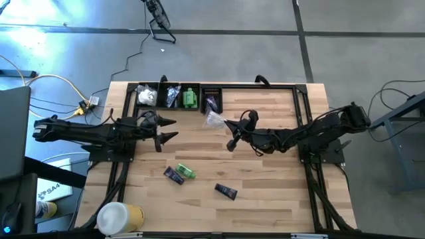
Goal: Pick & Place Travel size toiletries
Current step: Put the cotton pack into the left black bin
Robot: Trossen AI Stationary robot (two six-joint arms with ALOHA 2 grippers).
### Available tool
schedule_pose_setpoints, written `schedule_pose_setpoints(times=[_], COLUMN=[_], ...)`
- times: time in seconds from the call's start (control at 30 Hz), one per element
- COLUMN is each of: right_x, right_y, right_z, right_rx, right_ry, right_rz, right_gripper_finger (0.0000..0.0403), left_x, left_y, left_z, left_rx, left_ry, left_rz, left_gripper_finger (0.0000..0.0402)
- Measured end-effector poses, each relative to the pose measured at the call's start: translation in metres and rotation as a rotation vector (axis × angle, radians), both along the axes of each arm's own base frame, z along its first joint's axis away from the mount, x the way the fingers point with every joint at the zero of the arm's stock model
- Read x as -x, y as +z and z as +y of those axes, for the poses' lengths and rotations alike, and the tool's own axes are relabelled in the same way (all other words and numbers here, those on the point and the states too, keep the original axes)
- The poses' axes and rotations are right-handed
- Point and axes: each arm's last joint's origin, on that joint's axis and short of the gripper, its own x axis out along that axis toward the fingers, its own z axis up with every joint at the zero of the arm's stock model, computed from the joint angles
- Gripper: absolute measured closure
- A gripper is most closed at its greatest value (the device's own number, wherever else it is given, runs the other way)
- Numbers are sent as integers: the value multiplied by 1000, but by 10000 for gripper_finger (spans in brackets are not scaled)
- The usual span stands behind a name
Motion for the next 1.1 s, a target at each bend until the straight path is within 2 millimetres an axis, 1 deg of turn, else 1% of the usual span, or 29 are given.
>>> schedule_pose_setpoints(times=[0.13,0.3,0.53,0.7,1.0,1.1], right_x=[0,-1,-2,-3,-3,-3], right_y=[1,3,4,4,4,4], right_z=[0,2,3,5,6,8], right_rx=[18,42,63,74,71,72], right_ry=[5,72,93,154,174,181], right_rz=[5,6,14,24,17,17], right_gripper_finger=[400,400,400,400,400,400], left_x=[-13,-29,-48,-61,-100,-112], left_y=[-3,-5,-12,-18,-6,-1], left_z=[0,0,-2,-1,0,0], left_rx=[2,26,66,106,97,67], left_ry=[-22,-26,-96,-64,-59,-69], left_rz=[0,-57,-103,-102,-83,-83], left_gripper_finger=[130,130,130,130,130,130])
